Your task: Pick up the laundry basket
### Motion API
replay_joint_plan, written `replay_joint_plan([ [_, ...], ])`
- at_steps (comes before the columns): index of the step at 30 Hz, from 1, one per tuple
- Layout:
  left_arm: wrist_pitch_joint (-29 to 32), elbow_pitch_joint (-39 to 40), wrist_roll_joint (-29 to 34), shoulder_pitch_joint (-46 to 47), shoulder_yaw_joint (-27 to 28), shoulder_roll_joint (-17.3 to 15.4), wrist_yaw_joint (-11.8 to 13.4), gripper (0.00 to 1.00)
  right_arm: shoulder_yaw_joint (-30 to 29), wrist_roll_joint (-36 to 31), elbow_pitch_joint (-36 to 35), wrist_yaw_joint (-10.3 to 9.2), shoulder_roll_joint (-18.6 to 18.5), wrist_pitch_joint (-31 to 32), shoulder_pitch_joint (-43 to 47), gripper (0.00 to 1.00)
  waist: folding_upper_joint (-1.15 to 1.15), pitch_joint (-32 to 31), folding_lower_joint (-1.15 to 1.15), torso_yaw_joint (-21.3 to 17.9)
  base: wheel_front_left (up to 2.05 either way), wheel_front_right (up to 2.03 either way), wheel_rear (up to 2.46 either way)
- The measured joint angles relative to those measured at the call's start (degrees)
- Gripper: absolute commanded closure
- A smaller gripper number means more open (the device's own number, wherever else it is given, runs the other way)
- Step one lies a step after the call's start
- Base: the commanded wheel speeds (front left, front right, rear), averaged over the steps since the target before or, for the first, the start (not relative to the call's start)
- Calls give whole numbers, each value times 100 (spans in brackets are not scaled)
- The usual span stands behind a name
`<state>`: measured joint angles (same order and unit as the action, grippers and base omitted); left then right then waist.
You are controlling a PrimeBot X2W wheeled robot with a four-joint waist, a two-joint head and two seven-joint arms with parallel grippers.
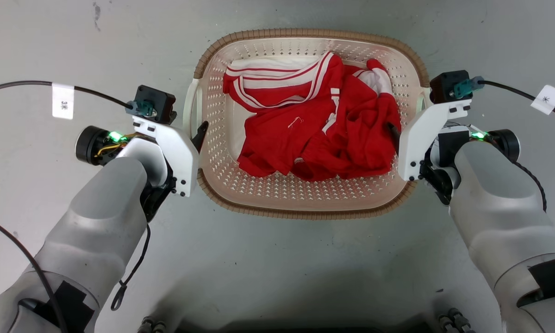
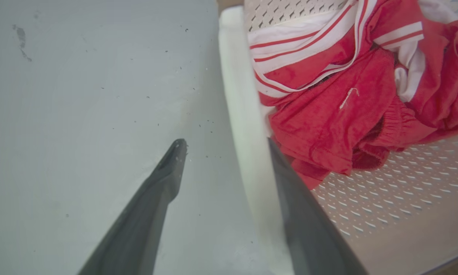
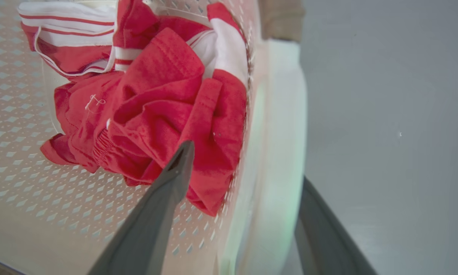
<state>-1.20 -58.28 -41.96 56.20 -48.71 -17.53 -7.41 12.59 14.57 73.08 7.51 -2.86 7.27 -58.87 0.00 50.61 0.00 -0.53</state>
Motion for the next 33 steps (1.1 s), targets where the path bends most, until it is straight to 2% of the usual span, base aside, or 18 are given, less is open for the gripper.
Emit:
replay_joint_plan([
  [9, -159, -125, -343, 132, -448, 2, 0, 0, 142, 111, 34, 0, 0, 5, -25, 0, 0, 37, 0, 24, 0, 0, 0],
  [10, -156, -129, -404, 135, -485, 10, 0, 67, 151, 119, 37, 0, 0, -8, -25, 40, 0, 35, 0, 27, 0, 0, 0],
  [11, -152, -123, -477, 135, -533, 19, 0, 100, 158, 153, 40, 0, 0, 15, -25, 100, 0, 31, 0, 31, 0, 0, 0],
  [20, -193, -65, -872, 162, -959, 2, -7, 100, 126, 43, 73, -11, 1, -65, -21, 100, 0, -9, 0, 57, 0, 0, 0],
  [24, -118, -9, -1137, 132, -1274, -31, 1, 100, 37, -200, 76, -11, 2, 114, 64, 100, 0, -262, 0, 47, 0, 0, 0],
  [28, 51, 85, -1386, 5, -1510, -60, 1, 100, -116, -514, 68, -10, 9, 456, 201, 100, 0, -574, 0, 39, 0, 0, 0],
  [33, 560, 305, -1714, -158, -1907, -158, 1, 100, -218, -749, 65, -10, 29, 1244, 416, 100, 0, -1132, -1, 51, 0, 0, 0],
])
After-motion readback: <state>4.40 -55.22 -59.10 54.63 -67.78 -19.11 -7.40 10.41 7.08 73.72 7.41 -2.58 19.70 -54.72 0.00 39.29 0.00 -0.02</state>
